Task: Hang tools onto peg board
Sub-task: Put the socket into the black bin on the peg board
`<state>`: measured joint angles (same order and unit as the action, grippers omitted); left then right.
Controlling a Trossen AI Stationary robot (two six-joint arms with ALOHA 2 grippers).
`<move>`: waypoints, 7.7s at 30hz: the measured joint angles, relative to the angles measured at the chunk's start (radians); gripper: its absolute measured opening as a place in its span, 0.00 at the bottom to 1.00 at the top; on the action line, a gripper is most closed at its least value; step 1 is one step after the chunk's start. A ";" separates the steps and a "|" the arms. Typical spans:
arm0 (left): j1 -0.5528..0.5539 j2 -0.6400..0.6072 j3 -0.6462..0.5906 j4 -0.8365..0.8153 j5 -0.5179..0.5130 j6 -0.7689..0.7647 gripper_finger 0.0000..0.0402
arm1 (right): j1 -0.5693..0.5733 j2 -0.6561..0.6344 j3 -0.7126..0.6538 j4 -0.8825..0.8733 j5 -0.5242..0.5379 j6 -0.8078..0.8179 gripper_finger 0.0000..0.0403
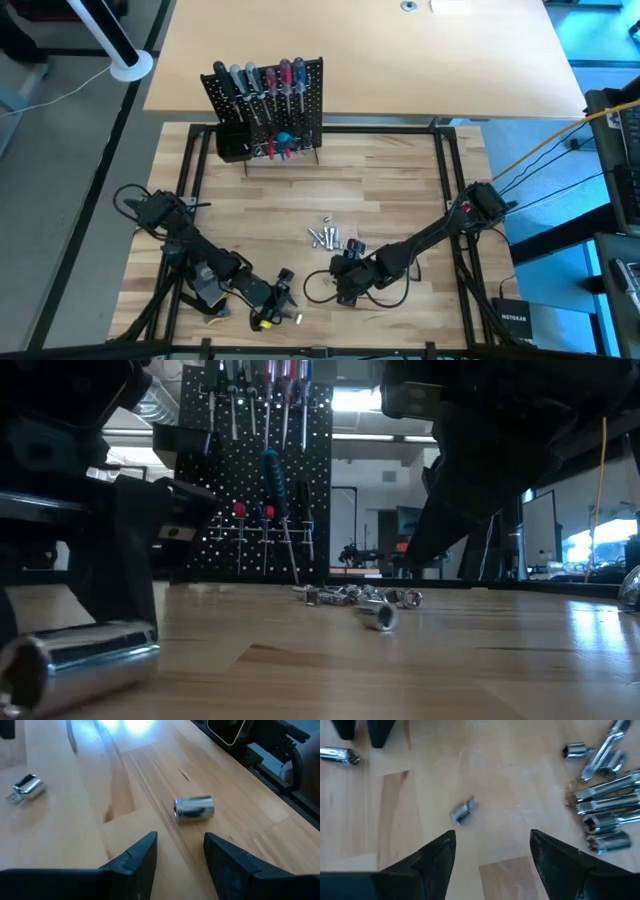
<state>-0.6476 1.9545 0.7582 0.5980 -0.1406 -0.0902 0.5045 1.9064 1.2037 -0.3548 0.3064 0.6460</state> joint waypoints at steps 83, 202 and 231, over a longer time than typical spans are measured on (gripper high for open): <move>-0.267 -0.336 -0.039 -0.648 -0.476 -0.501 0.38 | -0.269 0.082 0.207 0.539 0.097 -0.522 0.15; -0.204 -0.476 -0.001 -1.099 -0.008 -1.162 0.38 | -0.099 0.054 0.436 -0.477 0.313 -0.288 0.47; -0.269 -0.327 0.004 -1.059 -0.120 -1.129 0.11 | -0.091 0.056 0.436 -0.452 0.302 -0.268 0.47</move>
<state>-0.9165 1.6275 0.7620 -0.4614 -0.2604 -1.2191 0.4139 1.9625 1.6394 -0.8072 0.6080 0.3785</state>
